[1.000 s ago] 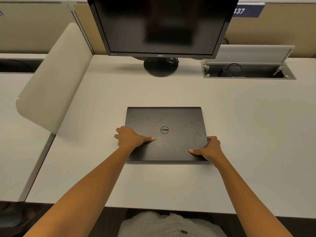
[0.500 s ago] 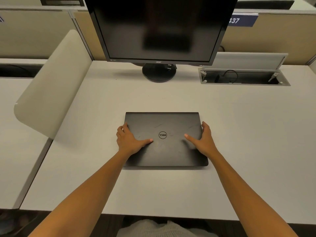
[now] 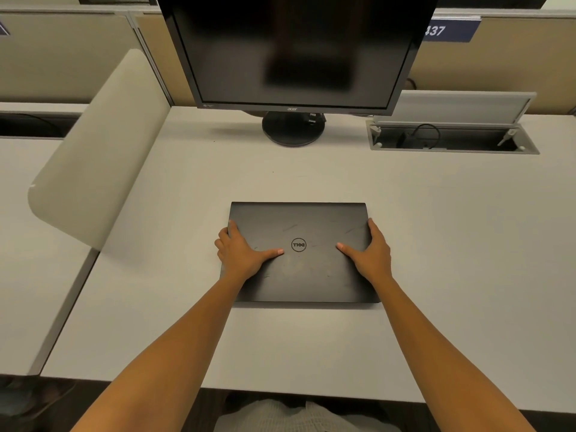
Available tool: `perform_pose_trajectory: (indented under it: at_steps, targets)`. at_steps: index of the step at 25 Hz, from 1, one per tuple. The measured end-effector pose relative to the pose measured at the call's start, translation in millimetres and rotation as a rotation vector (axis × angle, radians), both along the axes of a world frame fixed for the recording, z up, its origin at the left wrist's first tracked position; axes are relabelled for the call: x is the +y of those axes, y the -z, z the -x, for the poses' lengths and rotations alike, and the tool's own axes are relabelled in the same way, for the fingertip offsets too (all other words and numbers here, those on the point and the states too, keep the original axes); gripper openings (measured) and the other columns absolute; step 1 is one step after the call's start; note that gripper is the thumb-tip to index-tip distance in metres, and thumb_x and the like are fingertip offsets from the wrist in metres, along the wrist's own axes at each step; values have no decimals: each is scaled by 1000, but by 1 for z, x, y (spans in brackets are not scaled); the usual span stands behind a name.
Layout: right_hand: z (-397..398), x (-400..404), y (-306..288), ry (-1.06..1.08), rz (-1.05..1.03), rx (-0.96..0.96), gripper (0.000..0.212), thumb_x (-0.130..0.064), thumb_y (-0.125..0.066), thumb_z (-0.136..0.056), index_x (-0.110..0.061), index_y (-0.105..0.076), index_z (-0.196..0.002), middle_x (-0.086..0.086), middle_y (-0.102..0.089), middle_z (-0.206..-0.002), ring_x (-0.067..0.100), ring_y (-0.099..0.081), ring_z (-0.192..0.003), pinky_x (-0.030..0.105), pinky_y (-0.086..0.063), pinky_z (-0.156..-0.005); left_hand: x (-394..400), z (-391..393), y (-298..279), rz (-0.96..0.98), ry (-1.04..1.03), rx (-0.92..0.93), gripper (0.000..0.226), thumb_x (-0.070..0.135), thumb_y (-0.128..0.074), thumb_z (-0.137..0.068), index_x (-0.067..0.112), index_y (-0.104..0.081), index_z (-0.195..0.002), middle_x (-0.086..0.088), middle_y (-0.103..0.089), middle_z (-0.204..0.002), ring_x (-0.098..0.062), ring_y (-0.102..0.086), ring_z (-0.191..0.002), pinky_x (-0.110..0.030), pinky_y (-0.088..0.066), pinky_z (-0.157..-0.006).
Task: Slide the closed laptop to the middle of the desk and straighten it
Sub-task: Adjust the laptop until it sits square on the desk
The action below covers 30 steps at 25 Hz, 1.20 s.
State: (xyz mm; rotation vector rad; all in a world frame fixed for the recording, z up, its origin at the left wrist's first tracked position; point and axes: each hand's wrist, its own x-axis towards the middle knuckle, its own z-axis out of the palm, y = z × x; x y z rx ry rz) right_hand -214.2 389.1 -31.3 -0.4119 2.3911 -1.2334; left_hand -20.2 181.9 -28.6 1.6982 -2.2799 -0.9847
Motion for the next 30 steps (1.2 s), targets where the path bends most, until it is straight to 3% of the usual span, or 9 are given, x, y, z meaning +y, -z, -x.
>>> perform_pose_trajectory:
  at_steps: [30]
  targets:
    - [-1, 16, 2, -48, 36, -21, 103, -36, -86, -75, -20, -28, -158, 4, -42, -158, 30, -45, -141, 41, -41, -112, 7, -1, -8, -3, 24, -55, 150, 73, -87, -43, 12, -13, -158, -15, -31, -150, -35, -31, -137, -47, -33, -110]
